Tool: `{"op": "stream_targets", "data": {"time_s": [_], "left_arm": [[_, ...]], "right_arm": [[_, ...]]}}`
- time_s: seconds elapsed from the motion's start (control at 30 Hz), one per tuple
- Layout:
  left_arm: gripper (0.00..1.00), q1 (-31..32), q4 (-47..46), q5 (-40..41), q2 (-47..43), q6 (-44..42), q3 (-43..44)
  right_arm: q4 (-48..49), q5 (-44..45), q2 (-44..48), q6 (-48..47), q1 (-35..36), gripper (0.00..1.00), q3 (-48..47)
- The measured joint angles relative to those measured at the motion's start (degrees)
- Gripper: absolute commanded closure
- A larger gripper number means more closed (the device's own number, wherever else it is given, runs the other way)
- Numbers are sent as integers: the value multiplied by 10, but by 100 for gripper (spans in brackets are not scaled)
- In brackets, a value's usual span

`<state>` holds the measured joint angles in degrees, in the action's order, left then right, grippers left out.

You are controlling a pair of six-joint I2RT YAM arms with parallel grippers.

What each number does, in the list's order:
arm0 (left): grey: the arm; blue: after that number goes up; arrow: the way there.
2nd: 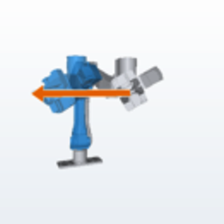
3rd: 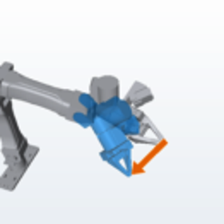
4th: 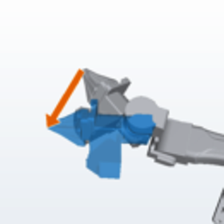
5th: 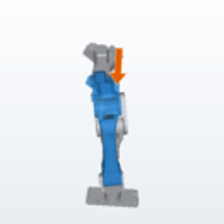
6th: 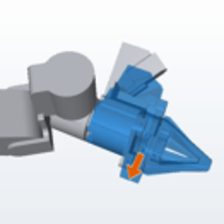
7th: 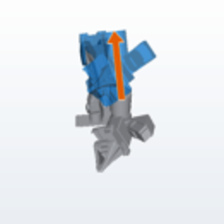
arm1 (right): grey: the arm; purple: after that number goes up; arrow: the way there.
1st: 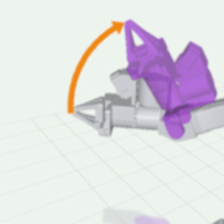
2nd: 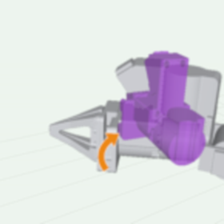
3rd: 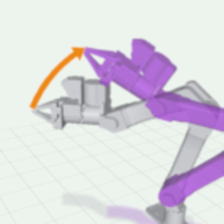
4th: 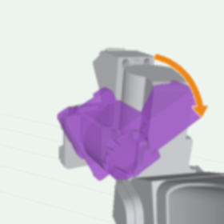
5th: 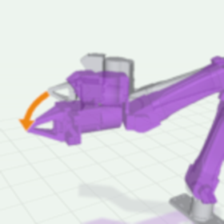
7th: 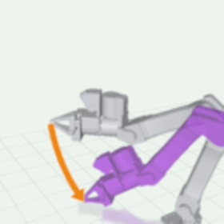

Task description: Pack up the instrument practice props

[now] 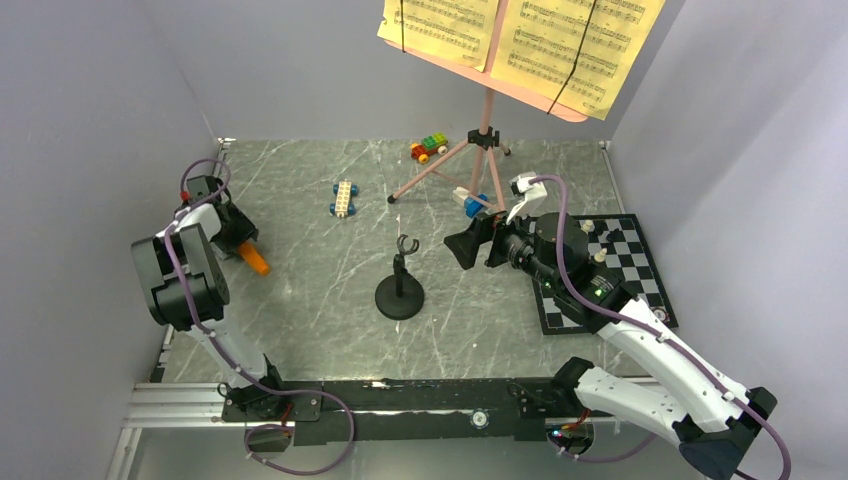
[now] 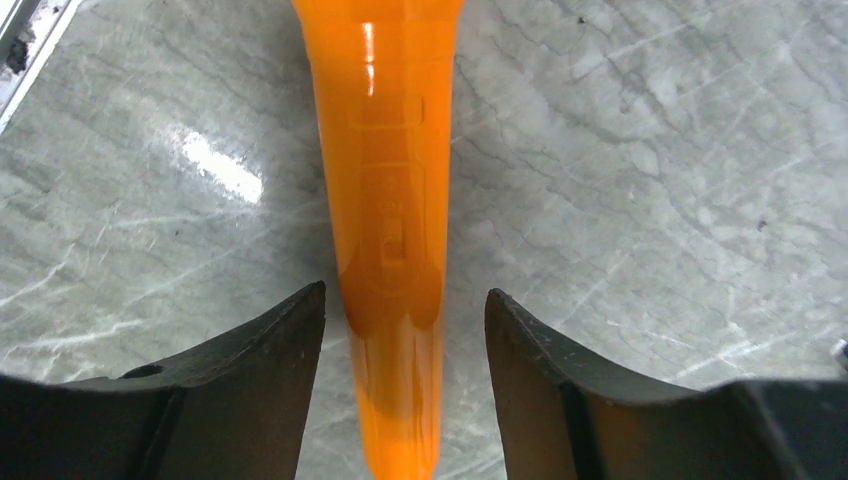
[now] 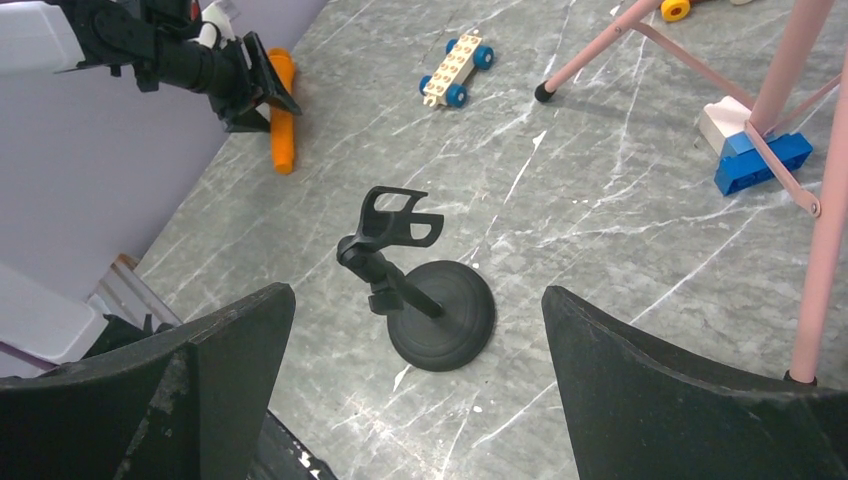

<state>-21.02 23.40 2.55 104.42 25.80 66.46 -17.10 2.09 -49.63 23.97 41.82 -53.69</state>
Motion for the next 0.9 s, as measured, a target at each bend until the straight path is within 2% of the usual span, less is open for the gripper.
{"op": "stream_targets", "data": {"time_s": [0.17,0.33,0.4,0.5,0.67,0.77,0.9], "left_arm": [[34,2,21,-21,-58,19,2],[32,29,11,-39,-184,43,4],[32,61,-25,-48,-249,58,-9],[35,141,-118,-61,-352,69,-75],[38,336,-306,-99,-475,48,-254],[39,424,-344,-87,-516,13,-335],[42,541,-349,-62,-615,-50,-402]], "right_arm": [[0,0,0,0,0,0,0],[0,0,0,0,0,0,0],[0,0,0,1,0,0,0],[1,0,0,1,0,0,2],[0,0,-3,1,0,0,15],[-1,1,-3,1,0,0,23],[-1,7,-1,1,0,0,32]]}}
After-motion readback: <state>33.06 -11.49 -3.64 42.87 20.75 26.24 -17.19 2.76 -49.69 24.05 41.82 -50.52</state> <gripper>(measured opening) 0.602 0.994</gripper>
